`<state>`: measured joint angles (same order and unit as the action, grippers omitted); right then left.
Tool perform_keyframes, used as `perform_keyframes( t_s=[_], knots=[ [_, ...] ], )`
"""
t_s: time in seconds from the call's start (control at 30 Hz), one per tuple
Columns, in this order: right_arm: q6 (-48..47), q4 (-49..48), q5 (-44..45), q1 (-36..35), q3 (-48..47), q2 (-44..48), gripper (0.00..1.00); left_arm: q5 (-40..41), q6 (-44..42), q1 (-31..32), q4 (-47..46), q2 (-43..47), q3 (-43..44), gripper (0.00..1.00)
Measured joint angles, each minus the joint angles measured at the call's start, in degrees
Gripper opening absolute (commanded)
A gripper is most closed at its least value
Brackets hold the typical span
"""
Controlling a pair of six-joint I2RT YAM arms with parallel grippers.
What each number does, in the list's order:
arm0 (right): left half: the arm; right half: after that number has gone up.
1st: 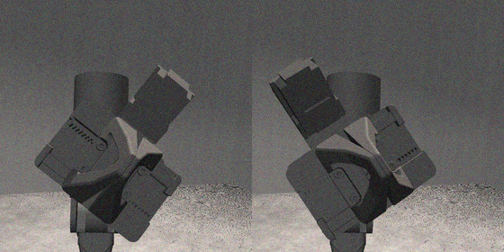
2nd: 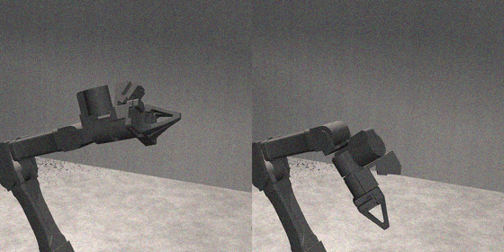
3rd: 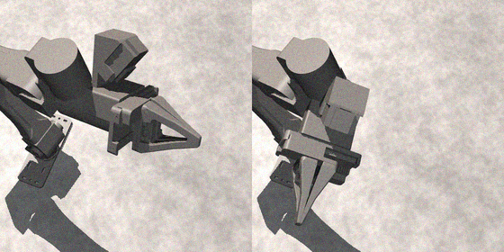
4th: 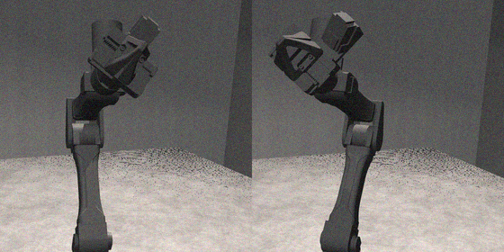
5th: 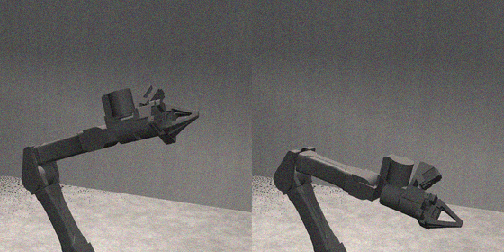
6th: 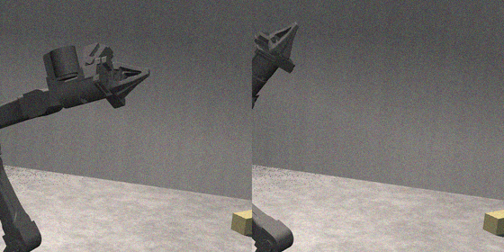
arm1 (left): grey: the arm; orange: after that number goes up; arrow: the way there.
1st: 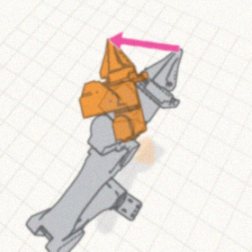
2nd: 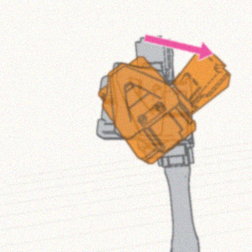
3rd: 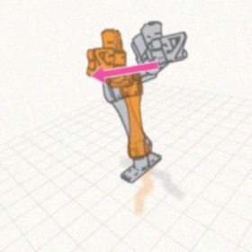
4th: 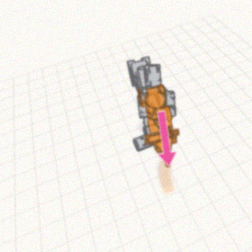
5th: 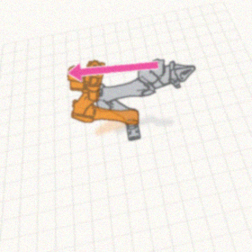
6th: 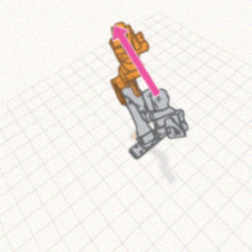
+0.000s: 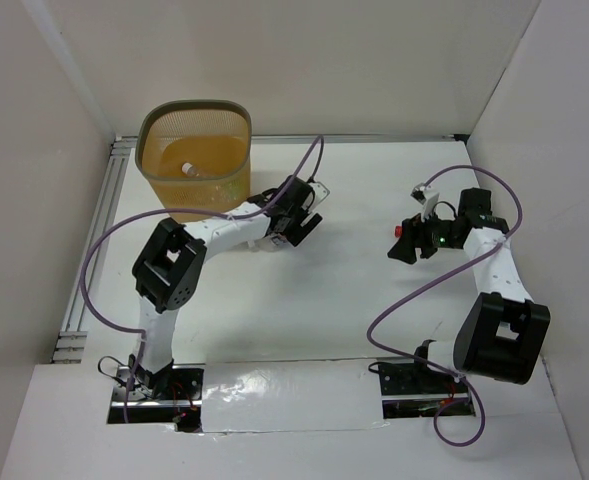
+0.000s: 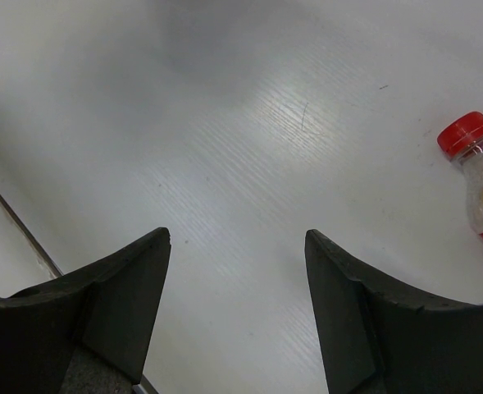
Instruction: Put the plastic bottles in the bin
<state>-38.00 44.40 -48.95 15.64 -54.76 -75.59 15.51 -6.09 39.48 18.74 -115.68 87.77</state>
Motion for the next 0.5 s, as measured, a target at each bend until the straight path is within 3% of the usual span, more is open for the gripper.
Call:
perform_keyframes(
  t_s=[0.13,0.2,0.4,0.43,0.5],
  knots=[
    [0.0,-0.1,0.0,0.3,0.0,-0.1,0.74,-0.4,0.0,-1.2,0.5,-0.7,0.0,0.93],
    [0.0,-0.2,0.0,0.3,0.0,-0.4,0.74,-1.0,-0.2,-1.5,0.6,-1.2,0.0,0.84],
    [0.0,-0.2,0.0,0.4,0.0,-1.0,0.75,-3.2,-1.8,-1.6,0.1,-1.2,0.0,0.73],
    [0.0,-0.3,0.0,0.4,0.0,-1.0,0.83,-3.5,-2.4,-1.6,0.0,-1.2,-0.1,0.68],
    [0.2,-0.3,0.0,0.4,0.0,-1.2,0.88,-3.8,-3.0,-1.4,-0.5,-1.1,-0.6,0.64]
  ],
)
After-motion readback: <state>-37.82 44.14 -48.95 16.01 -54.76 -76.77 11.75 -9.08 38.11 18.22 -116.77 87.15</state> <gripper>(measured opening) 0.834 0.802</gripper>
